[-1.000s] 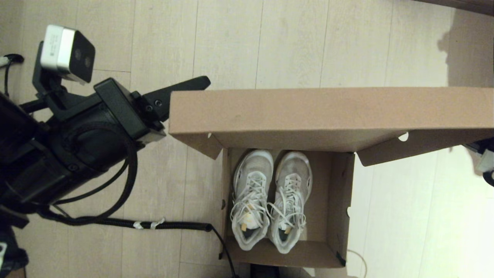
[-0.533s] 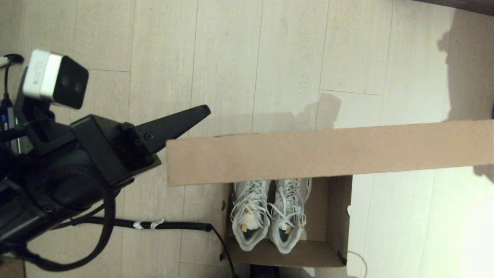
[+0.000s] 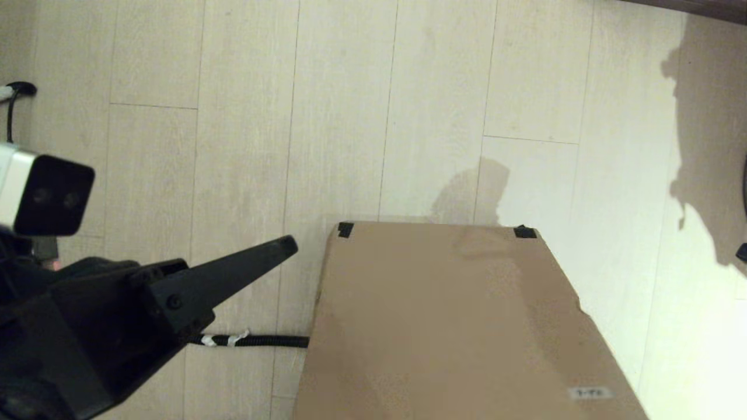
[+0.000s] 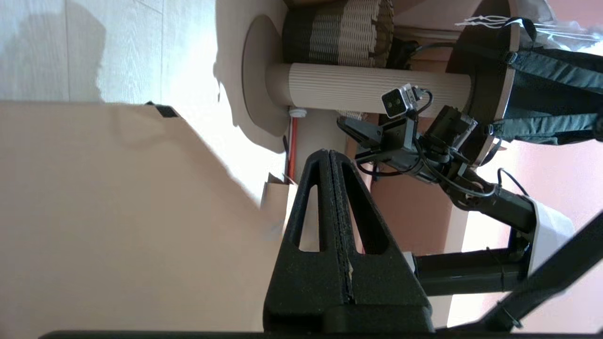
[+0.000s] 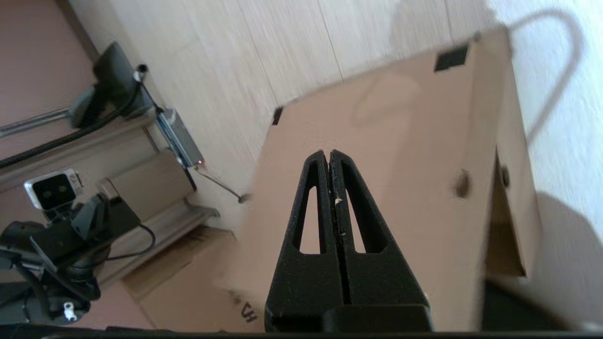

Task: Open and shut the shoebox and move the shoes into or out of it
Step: Close the shoe box, then open the shoe box

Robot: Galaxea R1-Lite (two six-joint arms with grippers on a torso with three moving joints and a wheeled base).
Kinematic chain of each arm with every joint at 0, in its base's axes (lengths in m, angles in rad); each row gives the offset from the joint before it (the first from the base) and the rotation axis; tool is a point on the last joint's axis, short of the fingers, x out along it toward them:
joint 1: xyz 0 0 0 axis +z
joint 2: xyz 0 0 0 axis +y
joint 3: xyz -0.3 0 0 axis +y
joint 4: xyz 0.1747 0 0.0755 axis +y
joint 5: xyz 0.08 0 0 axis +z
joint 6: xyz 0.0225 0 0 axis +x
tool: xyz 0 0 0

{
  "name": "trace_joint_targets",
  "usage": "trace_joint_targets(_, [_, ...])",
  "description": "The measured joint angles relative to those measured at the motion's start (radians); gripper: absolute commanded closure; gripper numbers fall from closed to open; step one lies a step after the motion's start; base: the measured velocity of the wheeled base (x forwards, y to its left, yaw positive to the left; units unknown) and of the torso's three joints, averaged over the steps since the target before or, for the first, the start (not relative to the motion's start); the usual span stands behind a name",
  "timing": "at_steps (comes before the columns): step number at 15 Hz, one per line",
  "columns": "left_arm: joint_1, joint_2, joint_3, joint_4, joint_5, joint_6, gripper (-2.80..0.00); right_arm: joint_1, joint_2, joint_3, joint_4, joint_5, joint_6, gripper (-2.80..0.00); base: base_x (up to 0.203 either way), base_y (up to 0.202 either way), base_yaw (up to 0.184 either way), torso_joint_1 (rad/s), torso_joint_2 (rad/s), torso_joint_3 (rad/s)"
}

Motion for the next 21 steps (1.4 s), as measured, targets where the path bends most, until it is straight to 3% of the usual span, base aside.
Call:
trace_joint_targets(4, [0.013, -0.014, 0.041, 0.033, 0.056, 0.01, 0.0, -0.008, -0.008, 0.001, 0.035, -0.024, -0.011, 0.0, 0.0, 0.0, 0.0, 0.0, 0.0, 0.0])
trace_joint_targets(7, [0.116, 0.025, 0.059, 0.19, 0.178, 0.055, 0.0, -0.016, 0.071, -0.014, 0.042, -0.111, -0.036, 0.0, 0.0, 0.0, 0.0, 0.0, 0.0, 0.0])
trace_joint_targets(10, [0.276, 0.152, 0.069, 0.275, 0.282, 0.196, 0.0, -0.017, 0.21, -0.022, 0.038, -0.184, -0.165, 0.0, 0.0, 0.0, 0.0, 0.0, 0.0, 0.0])
trace_joint_targets(12, [0.362, 0.271, 0.07, 0.264, 0.295, 0.336, 0.0, -0.016, 0.314, -0.026, 0.021, -0.194, -0.256, 0.0, 0.0, 0.0, 0.0, 0.0, 0.0, 0.0])
trace_joint_targets(14, [0.403, 0.41, 0.037, 0.189, 0.287, 0.426, 0.0, -0.015, 0.425, -0.026, -0.059, -0.199, -0.29, 0.0, 0.0, 0.0, 0.0, 0.0, 0.0, 0.0])
trace_joint_targets(17, [0.407, 0.626, -0.074, 0.029, 0.29, 0.491, 0.0, -0.015, 0.581, -0.006, -0.249, -0.239, -0.306, 0.0, 0.0, 0.0, 0.0, 0.0, 0.0, 0.0])
trace_joint_targets(21, [0.325, 0.799, -0.224, -0.005, 0.332, 0.51, 0.0, -0.015, 0.707, 0.047, -0.303, -0.264, -0.359, 0.0, 0.0, 0.0, 0.0, 0.0, 0.0, 0.0])
